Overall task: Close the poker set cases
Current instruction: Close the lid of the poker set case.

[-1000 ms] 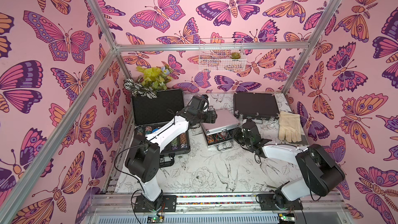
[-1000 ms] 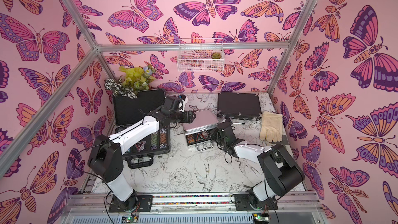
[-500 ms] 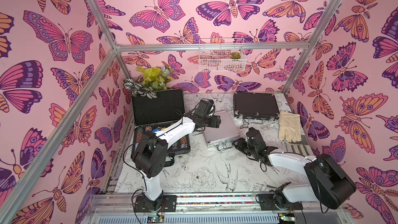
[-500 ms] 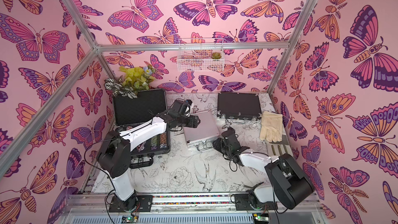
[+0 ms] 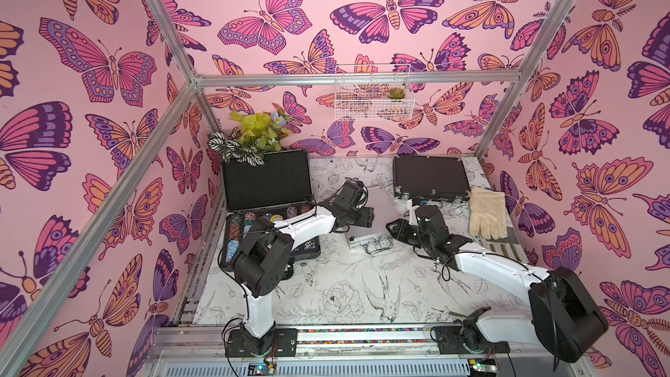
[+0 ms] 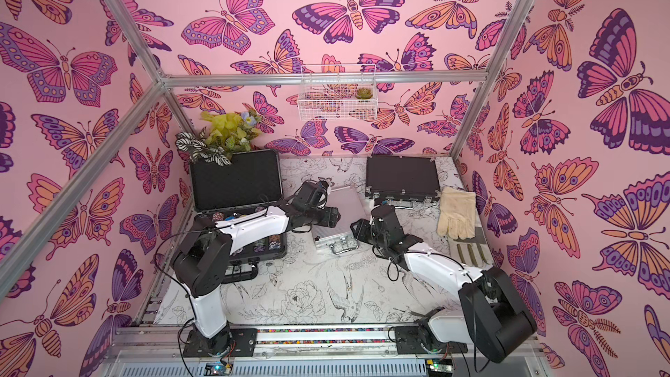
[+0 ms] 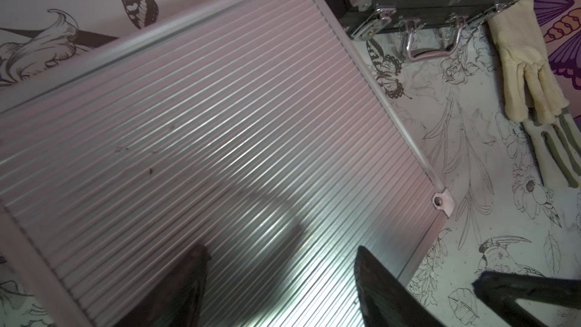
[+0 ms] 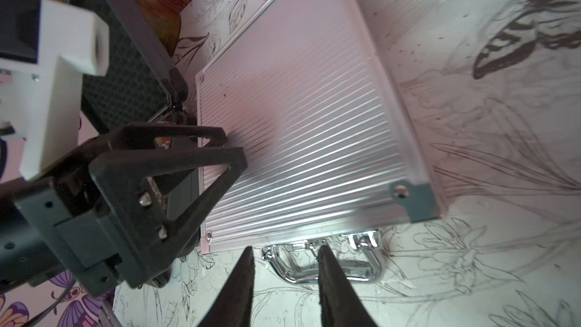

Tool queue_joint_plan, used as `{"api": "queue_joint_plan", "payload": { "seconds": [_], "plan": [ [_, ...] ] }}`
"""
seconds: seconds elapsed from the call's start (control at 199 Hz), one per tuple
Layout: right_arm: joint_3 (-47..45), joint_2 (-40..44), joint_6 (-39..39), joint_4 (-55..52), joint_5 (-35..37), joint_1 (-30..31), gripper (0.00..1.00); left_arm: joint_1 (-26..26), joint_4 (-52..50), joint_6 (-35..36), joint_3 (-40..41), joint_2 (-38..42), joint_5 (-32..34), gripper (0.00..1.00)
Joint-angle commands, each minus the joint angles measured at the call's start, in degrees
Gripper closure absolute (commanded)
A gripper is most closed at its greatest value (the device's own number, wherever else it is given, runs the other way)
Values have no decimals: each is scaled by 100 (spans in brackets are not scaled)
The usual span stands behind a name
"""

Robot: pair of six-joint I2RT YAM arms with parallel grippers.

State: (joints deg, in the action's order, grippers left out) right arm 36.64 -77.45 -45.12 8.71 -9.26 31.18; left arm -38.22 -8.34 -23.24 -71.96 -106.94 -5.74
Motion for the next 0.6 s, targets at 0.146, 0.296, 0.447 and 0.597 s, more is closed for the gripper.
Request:
{"api": "queue_joint_plan", "payload": {
  "seconds": [0.146, 0.296, 0.447, 0.597],
  "plan": [
    [-267, -777, 106, 738, -140, 384, 57, 29, -616, -145, 490, -68, 222, 25],
    [-272, -1080, 242, 852, -100, 398, 52, 33, -611, -197, 508, 1, 179, 25],
    [-167, -1227, 588, 701, 2, 398, 47, 33, -615, -207, 499, -9, 179, 25],
    [-76, -1567, 996, 658, -108, 397, 45, 24, -614, -207, 482, -57, 128, 25]
  ]
}}
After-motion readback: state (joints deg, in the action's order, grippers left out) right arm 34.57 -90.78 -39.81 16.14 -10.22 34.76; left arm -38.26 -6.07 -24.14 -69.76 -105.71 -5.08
